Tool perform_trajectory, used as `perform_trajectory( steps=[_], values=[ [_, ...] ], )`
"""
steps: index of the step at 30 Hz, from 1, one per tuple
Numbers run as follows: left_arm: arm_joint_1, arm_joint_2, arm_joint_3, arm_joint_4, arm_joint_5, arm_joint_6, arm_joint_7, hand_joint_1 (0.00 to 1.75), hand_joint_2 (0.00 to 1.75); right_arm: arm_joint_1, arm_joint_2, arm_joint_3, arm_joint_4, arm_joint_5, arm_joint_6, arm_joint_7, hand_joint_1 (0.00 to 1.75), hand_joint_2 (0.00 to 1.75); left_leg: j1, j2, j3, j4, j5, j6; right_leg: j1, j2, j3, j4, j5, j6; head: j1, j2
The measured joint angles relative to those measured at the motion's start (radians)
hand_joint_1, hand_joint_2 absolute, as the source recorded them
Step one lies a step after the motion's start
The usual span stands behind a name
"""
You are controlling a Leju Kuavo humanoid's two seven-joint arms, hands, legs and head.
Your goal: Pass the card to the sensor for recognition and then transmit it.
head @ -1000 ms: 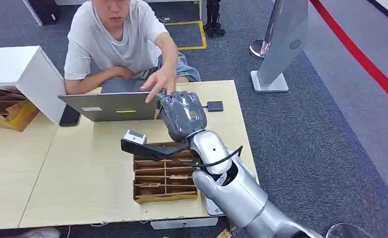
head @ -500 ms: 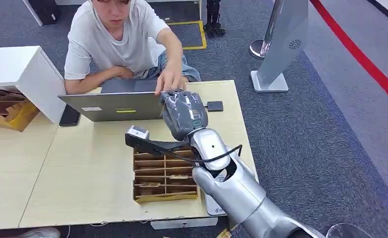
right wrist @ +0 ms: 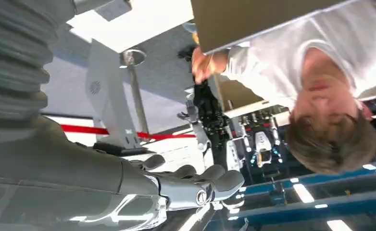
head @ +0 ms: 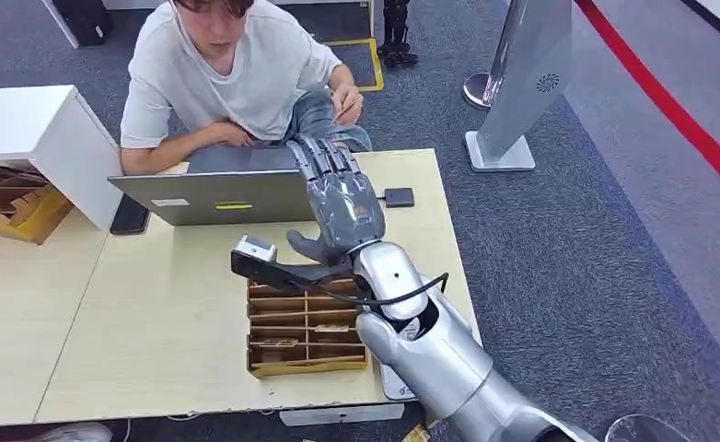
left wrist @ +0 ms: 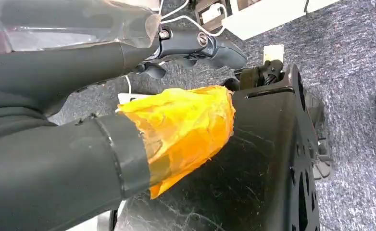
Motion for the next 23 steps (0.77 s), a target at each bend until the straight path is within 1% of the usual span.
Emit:
perform_trajectory(
  steps=[2,5,11,17,23],
  values=[
    [0.000,0.000,0.000,0.000,0.002,0.002,0.002,0.00,0.00,0.011,0.000,-0.003,-0.015,-0.013,-0.013,-0.015,0.00,0.00,0.000,0.000,0.000,0.000,0.000,0.000,0.000,0.000,0.000,0.000,0.000,0.000,0.000,0.000],
    [0.000,0.000,0.000,0.000,0.014,0.009,0.011,0.00,0.00,0.063,0.000,-0.005,-0.119,-0.076,-0.041,-0.064,0.00,0.00,0.000,0.000,0.000,0.000,0.000,0.000,0.000,0.000,0.000,0.000,0.000,0.000,0.000,0.000],
    [0.002,0.001,0.000,0.000,0.024,0.018,0.021,0.00,0.00,0.124,-0.006,-0.007,-0.247,-0.206,-0.047,-0.132,0.00,0.00,0.000,0.000,0.000,0.000,0.000,0.000,0.000,0.000,-0.001,0.000,0.000,0.000,0.000,0.000],
    [0.002,0.002,0.000,0.000,0.035,0.025,0.031,0.00,0.00,0.197,-0.025,-0.002,-0.387,-0.293,-0.055,-0.190,0.00,0.00,0.000,0.000,0.000,0.000,0.000,0.000,0.000,0.000,-0.001,0.000,0.000,0.000,0.000,0.000],
    [0.002,0.003,0.000,0.000,0.039,0.026,0.033,0.00,0.00,0.235,-0.045,0.008,-0.462,-0.312,-0.056,-0.202,0.00,0.00,0.000,0.000,0.000,0.000,0.000,0.000,0.000,0.000,-0.001,0.000,0.000,0.000,0.000,0.000]
  ],
)
